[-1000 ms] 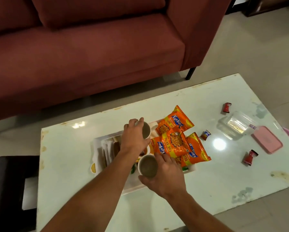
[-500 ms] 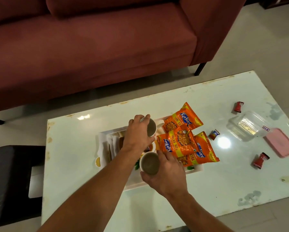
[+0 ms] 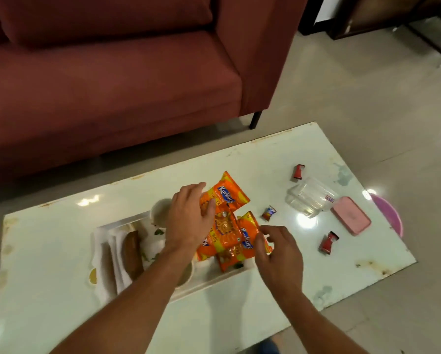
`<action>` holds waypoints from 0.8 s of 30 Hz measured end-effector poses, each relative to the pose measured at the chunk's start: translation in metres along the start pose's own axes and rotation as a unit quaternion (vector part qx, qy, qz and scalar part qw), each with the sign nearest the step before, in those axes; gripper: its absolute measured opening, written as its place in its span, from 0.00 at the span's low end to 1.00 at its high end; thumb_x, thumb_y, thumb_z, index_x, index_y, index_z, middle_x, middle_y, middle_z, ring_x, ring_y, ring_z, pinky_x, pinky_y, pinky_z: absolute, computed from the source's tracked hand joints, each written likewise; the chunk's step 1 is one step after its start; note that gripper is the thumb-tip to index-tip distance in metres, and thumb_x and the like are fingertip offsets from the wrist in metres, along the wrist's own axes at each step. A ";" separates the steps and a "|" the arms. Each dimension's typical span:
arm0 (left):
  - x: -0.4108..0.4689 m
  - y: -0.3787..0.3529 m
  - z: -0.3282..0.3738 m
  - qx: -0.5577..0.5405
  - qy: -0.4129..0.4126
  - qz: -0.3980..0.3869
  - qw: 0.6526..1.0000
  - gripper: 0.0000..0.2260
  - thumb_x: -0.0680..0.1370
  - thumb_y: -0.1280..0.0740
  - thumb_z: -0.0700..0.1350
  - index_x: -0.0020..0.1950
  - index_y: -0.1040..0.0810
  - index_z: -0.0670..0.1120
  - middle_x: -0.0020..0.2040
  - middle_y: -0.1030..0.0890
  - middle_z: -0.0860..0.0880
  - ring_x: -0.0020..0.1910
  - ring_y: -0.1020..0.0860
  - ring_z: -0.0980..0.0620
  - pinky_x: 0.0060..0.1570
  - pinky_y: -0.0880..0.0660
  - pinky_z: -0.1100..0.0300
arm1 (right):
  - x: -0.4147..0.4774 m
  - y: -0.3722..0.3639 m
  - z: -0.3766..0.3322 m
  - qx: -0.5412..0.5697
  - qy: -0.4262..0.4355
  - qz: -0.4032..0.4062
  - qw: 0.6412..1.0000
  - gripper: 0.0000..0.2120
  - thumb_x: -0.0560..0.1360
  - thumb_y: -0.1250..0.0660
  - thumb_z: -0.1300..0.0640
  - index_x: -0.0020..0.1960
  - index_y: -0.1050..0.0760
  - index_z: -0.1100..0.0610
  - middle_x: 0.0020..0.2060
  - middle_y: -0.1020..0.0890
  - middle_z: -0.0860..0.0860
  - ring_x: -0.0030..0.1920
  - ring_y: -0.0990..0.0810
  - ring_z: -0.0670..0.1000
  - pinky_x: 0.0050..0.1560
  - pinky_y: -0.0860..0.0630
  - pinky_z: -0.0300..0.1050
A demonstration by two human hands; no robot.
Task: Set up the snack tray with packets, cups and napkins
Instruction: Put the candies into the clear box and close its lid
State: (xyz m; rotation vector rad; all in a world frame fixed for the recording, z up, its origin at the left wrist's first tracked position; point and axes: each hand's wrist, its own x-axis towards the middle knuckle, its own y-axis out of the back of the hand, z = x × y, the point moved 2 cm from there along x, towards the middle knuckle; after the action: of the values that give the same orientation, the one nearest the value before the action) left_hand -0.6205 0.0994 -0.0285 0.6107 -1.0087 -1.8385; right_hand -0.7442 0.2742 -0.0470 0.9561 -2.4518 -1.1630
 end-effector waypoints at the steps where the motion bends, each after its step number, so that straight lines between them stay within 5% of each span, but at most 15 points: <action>1: 0.000 -0.012 0.018 -0.021 -0.002 -0.010 1.000 0.19 0.81 0.36 0.56 0.70 0.24 0.50 0.65 0.22 0.49 0.64 0.24 0.49 0.60 0.25 0.52 | 0.012 0.011 0.015 0.002 -0.029 0.027 0.999 0.11 0.77 0.34 0.51 0.57 0.19 0.50 0.52 0.18 0.46 0.50 0.18 0.50 0.44 0.22 0.47; 5: -0.001 -0.070 0.092 -0.098 -0.010 -0.048 0.994 0.14 0.81 0.34 0.51 0.64 0.19 0.49 0.59 0.18 0.50 0.57 0.20 0.50 0.57 0.22 0.53 | 0.067 0.051 0.062 -0.052 -0.062 0.108 0.991 0.15 0.73 0.29 0.59 0.59 0.20 0.54 0.56 0.19 0.54 0.56 0.20 0.58 0.53 0.23 0.53; 8: 0.007 -0.108 0.136 -0.139 0.025 -0.085 0.986 0.14 0.82 0.35 0.51 0.64 0.19 0.49 0.58 0.16 0.49 0.53 0.17 0.49 0.56 0.21 0.51 | 0.109 0.071 0.090 -0.114 -0.063 0.065 0.989 0.26 0.72 0.27 0.56 0.68 0.26 0.57 0.67 0.24 0.58 0.65 0.26 0.62 0.62 0.28 0.59; 11: 0.020 -0.138 0.167 -0.142 0.083 -0.136 0.977 0.16 0.82 0.36 0.53 0.67 0.21 0.50 0.61 0.16 0.50 0.59 0.19 0.49 0.62 0.25 0.53 | 0.135 0.078 0.111 -0.152 -0.079 0.016 0.985 0.30 0.73 0.27 0.50 0.72 0.29 0.58 0.71 0.27 0.57 0.71 0.31 0.61 0.67 0.33 0.59; 16: 0.034 -0.177 0.192 -0.170 0.156 -0.229 0.946 0.24 0.79 0.38 0.64 0.70 0.24 0.52 0.65 0.18 0.49 0.63 0.20 0.48 0.65 0.24 0.50 | 0.133 0.073 0.127 -0.186 0.009 0.017 0.982 0.22 0.71 0.26 0.60 0.64 0.22 0.57 0.57 0.19 0.56 0.60 0.24 0.62 0.62 0.31 0.58; 24: 0.037 -0.197 0.185 -0.112 0.197 -0.239 0.944 0.34 0.73 0.36 0.70 0.74 0.29 0.53 0.68 0.20 0.50 0.64 0.20 0.46 0.63 0.24 0.51 | 0.117 0.052 0.134 -0.120 0.164 0.014 0.979 0.17 0.64 0.28 0.76 0.50 0.19 0.63 0.42 0.21 0.58 0.41 0.22 0.61 0.45 0.24 0.54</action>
State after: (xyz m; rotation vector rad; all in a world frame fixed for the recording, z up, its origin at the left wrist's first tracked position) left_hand -0.8715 0.1852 -0.0941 1.1001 -0.3949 -2.0889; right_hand -0.9210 0.2998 -0.0985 0.9500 -2.0101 -1.1559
